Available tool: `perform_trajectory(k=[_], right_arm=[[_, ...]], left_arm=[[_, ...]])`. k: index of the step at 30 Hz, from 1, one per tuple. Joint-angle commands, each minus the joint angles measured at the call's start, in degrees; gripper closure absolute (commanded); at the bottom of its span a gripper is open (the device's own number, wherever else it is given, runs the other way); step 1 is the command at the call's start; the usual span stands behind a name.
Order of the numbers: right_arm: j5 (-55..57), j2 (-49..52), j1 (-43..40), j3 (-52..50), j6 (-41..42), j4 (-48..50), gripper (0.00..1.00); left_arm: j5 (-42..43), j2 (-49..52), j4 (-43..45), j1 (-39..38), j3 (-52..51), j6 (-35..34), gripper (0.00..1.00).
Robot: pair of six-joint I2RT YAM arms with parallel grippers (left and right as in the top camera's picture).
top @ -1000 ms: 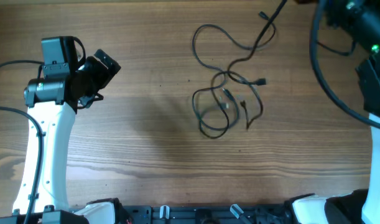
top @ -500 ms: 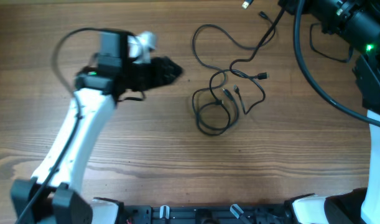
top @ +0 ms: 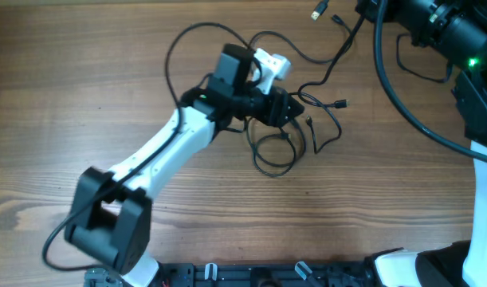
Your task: Untangle cables
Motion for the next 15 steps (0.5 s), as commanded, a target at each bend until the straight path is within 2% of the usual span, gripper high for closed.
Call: perform_trajectory(k=[1, 3, 6, 13, 15], right_arm=[[0.57, 0.48, -0.31, 0.50, -0.59, -0.46, 0.96], [1.92, 0.46, -2.25, 0.50, -0.33, -0.81, 0.96], [1.92, 0.48, -13.66, 0.50, 0.63, -2.86, 0.96], [1.16, 4.48, -41.64, 0.50, 0.31, -4.17, 0.96], [-0.74, 6.93, -44.57, 0.50, -2.34, -3.34, 0.96]], left_arm=[[-7.02, 2.51, 4.44, -0.04, 0.44, 1.53, 0.96], [-14.64, 2.10, 2.32, 1.90, 0.44, -2.95, 0.96], [-26.71, 0.04, -6.23, 7.17, 0.44, -4.85, 0.96], [-29.11, -0.37, -13.62, 12.13, 0.44, -4.46, 0.96], [-29.14, -0.37, -13.64, 12.11, 0.44, -4.50, 0.96]])
